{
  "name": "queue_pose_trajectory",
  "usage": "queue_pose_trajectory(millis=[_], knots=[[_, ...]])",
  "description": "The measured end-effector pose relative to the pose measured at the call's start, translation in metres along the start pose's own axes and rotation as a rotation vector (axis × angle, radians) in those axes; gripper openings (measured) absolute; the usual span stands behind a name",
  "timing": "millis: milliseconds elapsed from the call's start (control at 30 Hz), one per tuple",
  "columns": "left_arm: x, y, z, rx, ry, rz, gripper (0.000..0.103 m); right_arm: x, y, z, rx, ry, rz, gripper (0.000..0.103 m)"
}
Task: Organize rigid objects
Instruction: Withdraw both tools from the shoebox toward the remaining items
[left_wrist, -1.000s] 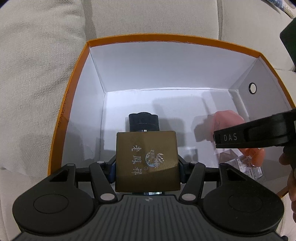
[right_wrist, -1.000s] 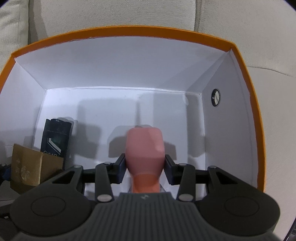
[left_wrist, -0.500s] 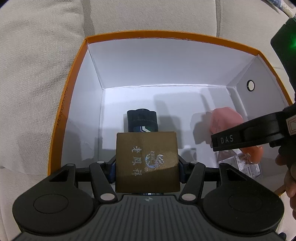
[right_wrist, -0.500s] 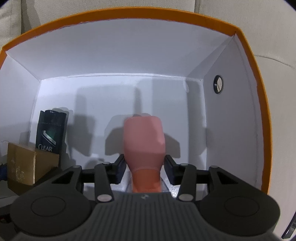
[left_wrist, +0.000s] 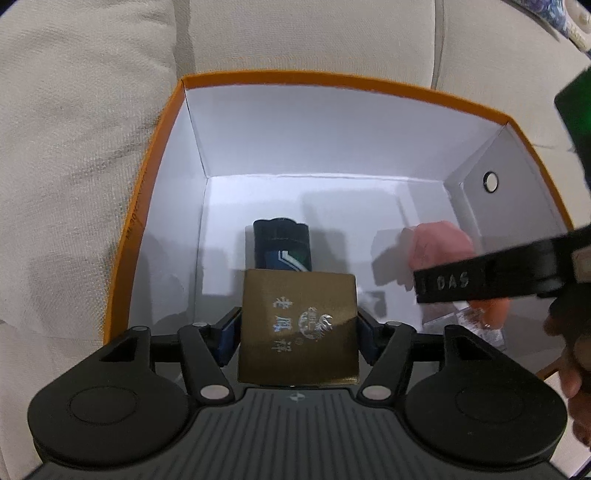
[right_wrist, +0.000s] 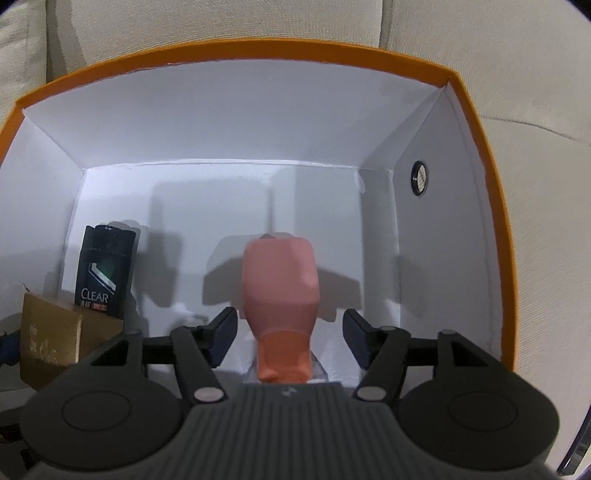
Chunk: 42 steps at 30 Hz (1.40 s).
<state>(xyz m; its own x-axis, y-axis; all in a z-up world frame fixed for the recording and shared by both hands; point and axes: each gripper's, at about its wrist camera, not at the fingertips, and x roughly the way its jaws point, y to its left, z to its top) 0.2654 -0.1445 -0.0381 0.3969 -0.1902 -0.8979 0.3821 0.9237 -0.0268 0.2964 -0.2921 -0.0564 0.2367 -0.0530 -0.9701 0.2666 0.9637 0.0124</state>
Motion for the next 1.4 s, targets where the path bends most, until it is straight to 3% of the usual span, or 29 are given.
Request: queue_pose_trajectory(millis=[433,700,833,1000,1200,1400], knots=[[-0.033,-0.001,0.003,0.011,-0.063,-0.018,0.079,-0.018,0.005,-0.008,-0.049,-0.044,-0.013,0.067],[-0.082,0.011,0.005,-0.010,-0.131,-0.038,0.079,-0.051,0.000,-0.016,-0.054,-0.087,0.014,0.069],[-0.109,0.008,-0.002,0.025,-0.168,-0.011,0.079,-0.071,0.000,-0.027,-0.069,-0.111,0.011,0.070],[-0.150,0.000,-0.021,0.071,-0.200,-0.008,0.079,-0.103,0.003,-0.046,-0.079,-0.145,0.024,0.071],[-0.188,-0.001,-0.065,0.060,-0.248,0.012,0.087,-0.145,0.002,-0.076,-0.071,-0.206,0.055,0.074],[-0.182,0.018,-0.117,0.010,-0.167,-0.009,0.087,-0.171,0.002,-0.109,-0.125,-0.223,0.110,0.075]])
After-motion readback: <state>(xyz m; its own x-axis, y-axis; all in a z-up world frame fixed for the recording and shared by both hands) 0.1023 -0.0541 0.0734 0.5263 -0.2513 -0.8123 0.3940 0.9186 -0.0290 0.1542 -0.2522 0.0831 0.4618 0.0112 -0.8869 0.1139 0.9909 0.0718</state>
